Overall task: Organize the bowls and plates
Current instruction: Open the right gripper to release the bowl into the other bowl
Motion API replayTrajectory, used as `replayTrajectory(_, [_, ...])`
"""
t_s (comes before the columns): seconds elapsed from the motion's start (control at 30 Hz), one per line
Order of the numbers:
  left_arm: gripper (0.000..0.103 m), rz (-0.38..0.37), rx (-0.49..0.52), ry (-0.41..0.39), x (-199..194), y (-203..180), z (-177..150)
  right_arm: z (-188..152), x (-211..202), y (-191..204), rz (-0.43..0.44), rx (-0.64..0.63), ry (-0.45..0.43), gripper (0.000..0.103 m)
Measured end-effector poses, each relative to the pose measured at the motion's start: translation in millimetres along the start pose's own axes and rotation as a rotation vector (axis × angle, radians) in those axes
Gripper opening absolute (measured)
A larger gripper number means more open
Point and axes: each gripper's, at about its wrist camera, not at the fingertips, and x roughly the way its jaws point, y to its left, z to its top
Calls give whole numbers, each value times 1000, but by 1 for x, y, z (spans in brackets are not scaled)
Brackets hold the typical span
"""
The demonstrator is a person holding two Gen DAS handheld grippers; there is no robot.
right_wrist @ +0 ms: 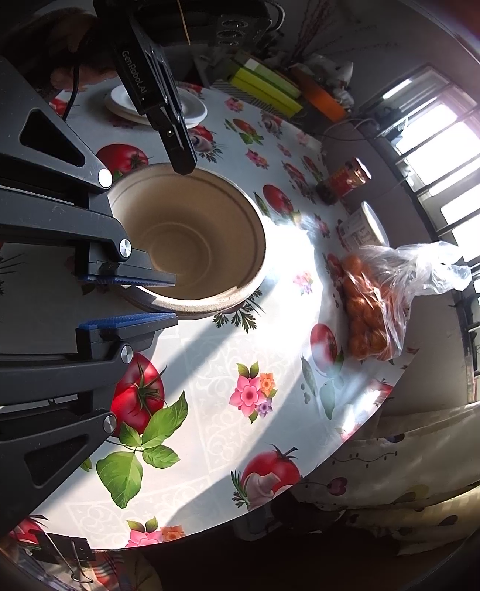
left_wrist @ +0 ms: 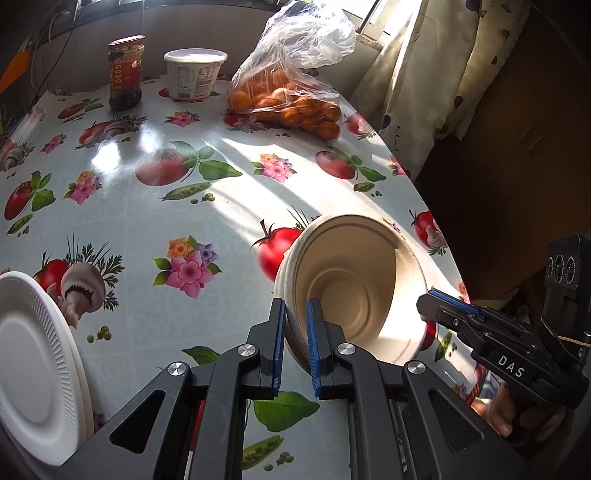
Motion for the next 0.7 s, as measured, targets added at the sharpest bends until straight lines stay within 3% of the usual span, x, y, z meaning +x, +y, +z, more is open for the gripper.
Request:
replayTrajectory(0.23, [13,-4,-3,-16,-3,1,0,1,1,0,4,10,-1,16])
replayTrajectory(0.33, [13,-2,4,-16,-4,0,0,2,1,-2,13,23,0,24])
replayTrajectory(0.43, [17,-8,8,-21,-5,-1,0,2,1,-2,15,27,-4,32])
replayTrajectory(0.7, [30,-20,-12,-25,-3,4,1,2,2,-5,14,40,-5,35])
